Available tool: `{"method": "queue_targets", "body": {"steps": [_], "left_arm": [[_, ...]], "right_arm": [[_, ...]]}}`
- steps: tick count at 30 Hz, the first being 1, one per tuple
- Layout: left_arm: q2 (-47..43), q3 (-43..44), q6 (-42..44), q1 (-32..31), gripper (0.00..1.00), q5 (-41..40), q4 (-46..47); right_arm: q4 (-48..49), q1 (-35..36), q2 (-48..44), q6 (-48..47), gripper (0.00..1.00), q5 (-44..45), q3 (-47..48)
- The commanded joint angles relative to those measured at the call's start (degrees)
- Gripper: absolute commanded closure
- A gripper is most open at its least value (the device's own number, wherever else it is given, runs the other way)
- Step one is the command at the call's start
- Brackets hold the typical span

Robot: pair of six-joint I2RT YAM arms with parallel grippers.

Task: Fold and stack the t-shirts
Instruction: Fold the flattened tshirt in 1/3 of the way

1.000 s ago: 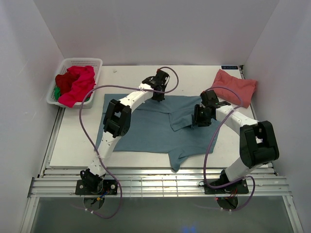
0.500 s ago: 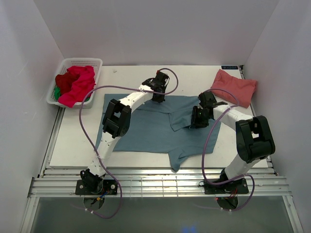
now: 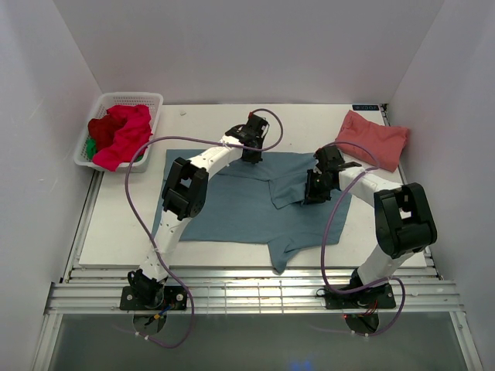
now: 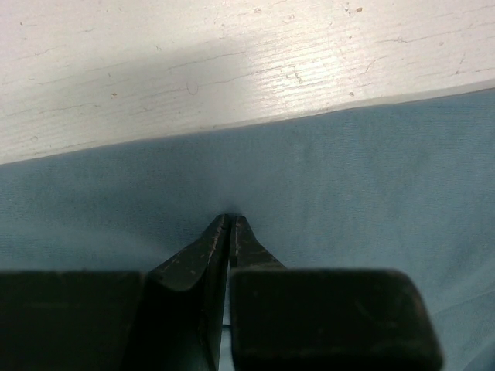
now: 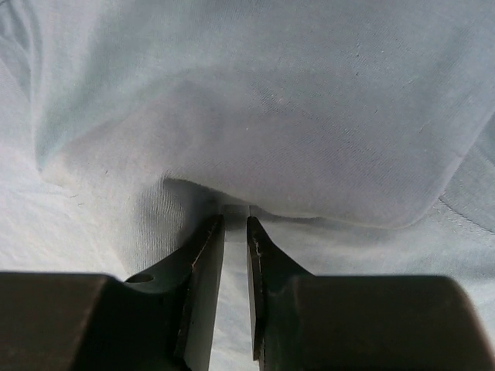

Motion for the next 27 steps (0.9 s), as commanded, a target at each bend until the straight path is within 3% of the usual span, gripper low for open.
{"method": "queue_targets", "body": {"steps": [1,9,17,27], "left_arm": [[-4.39,-1.46,-0.11,0.29,0.84,0.80,-1.37],[-6.23,-3.39,-0.38,0.73,0.84,0.88,-0.50],[-6.85,-5.51,-0.73,1.08,0.84,1.32,0.03],[-6.41,-5.77,-1.17,1.17,0.85,2.82,0.82]], "right_arm": [[0.13,0.45,0.80,0.06,0.76,-0.93,0.48],[0.22,1.24,1.59,0.06,0.77,-0.14,-0.05],[-0.56,1.59,1.77,-0.21,0.92,1.53,0.66],[-16.11,1.77,-3.94,-1.61,0.92,16.11,9.17]]}}
